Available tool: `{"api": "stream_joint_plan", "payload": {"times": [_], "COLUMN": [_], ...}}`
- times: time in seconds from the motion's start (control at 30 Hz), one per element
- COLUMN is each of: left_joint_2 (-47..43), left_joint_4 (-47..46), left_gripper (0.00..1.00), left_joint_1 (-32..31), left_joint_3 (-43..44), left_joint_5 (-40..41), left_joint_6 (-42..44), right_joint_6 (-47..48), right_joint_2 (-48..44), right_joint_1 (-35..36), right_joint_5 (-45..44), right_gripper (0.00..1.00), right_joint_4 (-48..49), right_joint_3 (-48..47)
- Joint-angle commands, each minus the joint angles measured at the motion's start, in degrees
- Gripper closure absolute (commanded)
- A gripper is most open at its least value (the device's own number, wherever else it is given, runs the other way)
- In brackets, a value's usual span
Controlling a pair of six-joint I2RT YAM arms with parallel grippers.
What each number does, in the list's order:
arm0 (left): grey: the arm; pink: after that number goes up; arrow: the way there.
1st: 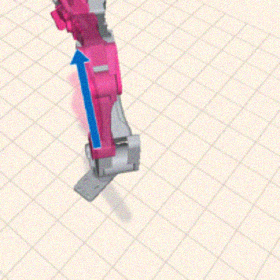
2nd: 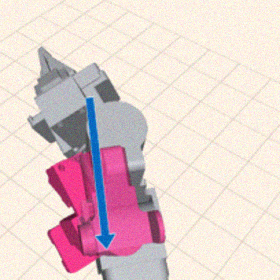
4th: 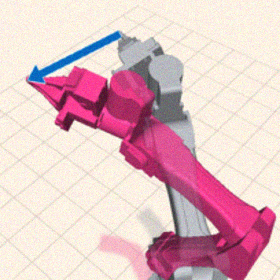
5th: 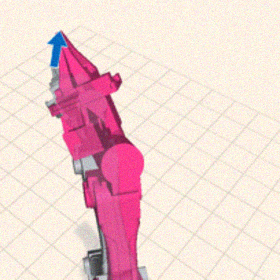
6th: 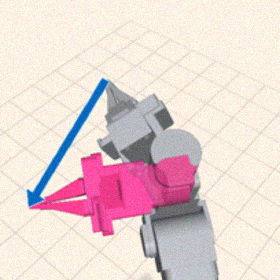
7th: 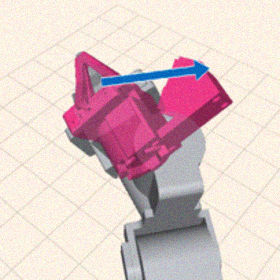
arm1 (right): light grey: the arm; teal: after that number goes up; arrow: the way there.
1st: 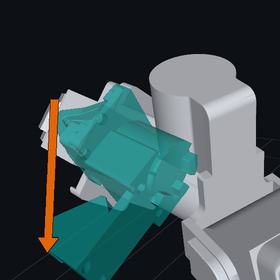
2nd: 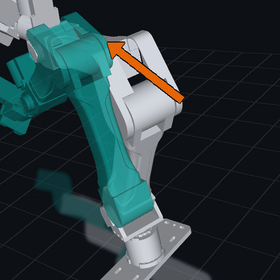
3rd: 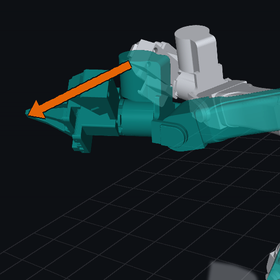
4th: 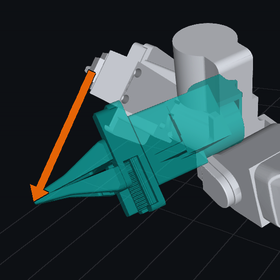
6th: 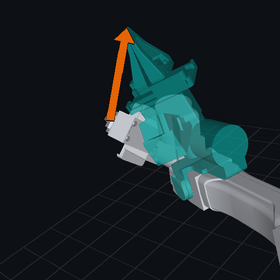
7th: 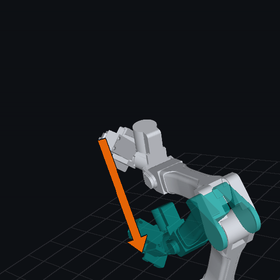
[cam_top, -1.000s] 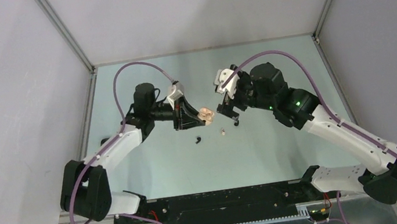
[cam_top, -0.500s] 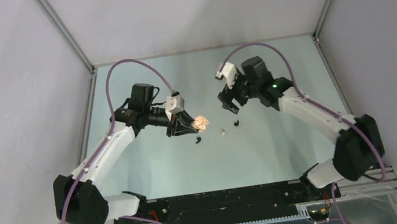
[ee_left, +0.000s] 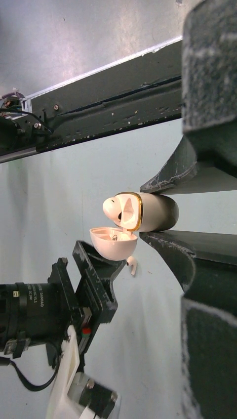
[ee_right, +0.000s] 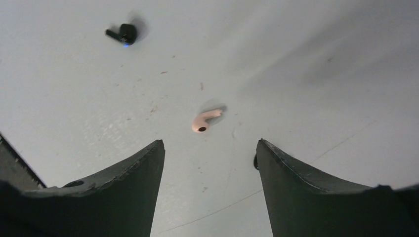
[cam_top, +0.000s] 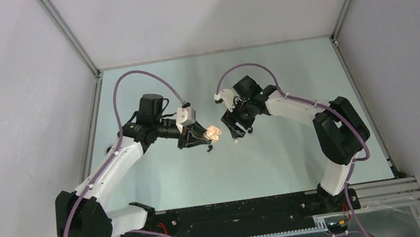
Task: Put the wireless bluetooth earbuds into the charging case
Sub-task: Pick up the left earbud from the center of the board.
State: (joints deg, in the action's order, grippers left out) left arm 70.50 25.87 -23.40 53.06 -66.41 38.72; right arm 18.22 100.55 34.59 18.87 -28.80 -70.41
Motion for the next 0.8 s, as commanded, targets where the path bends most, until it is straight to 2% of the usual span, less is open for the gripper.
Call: {"api": "stream_joint_plan", "payload": {"times": [0.0, 0.1, 0.17, 0.3, 0.43, 0.57, 0.77], "left_joint_2": [-0.89, -0.89, -0.77, -0.47, -0.25, -0.36, -0.42], "left_joint_4": [-3.31, -3.07, -2.14, 0.64, 3.55, 5.73, 7.26], "left_gripper": [1.00, 1.00, 1.00, 1.00, 1.00, 1.00, 1.00], "left_joint_1": [-0.75, -0.69, -0.70, -0.77, -0.72, -0.73, -0.68], "left_joint_3": [0.15, 0.15, 0.40, 1.64, 2.71, 3.30, 3.71], "left_joint_5": [-0.38, -0.66, -0.81, -1.37, -2.12, -2.61, -2.75], "left_joint_6": [-1.09, -0.69, 0.00, 1.98, 4.11, 6.09, 7.22], "right_joint_6": [8.21, 17.26, 29.32, 43.37, 57.19, 64.28, 68.88], "right_joint_2": [-1.79, -5.00, -7.32, -9.63, -7.62, -5.98, -3.79], "right_joint_1": [0.16, -0.73, -1.88, -2.93, -3.52, -2.83, -0.72], "right_joint_5": [7.36, 9.21, 12.41, 13.37, 15.28, 14.03, 11.88], "right_gripper": [0.25, 0.20, 0.20, 0.22, 0.30, 0.29, 0.28], "right_joint_4": [-4.81, -2.71, -1.41, 3.02, 1.11, 8.48, 17.51], "right_joint_3": [-1.94, 1.08, 3.77, 9.52, 10.68, 15.24, 18.61]}}
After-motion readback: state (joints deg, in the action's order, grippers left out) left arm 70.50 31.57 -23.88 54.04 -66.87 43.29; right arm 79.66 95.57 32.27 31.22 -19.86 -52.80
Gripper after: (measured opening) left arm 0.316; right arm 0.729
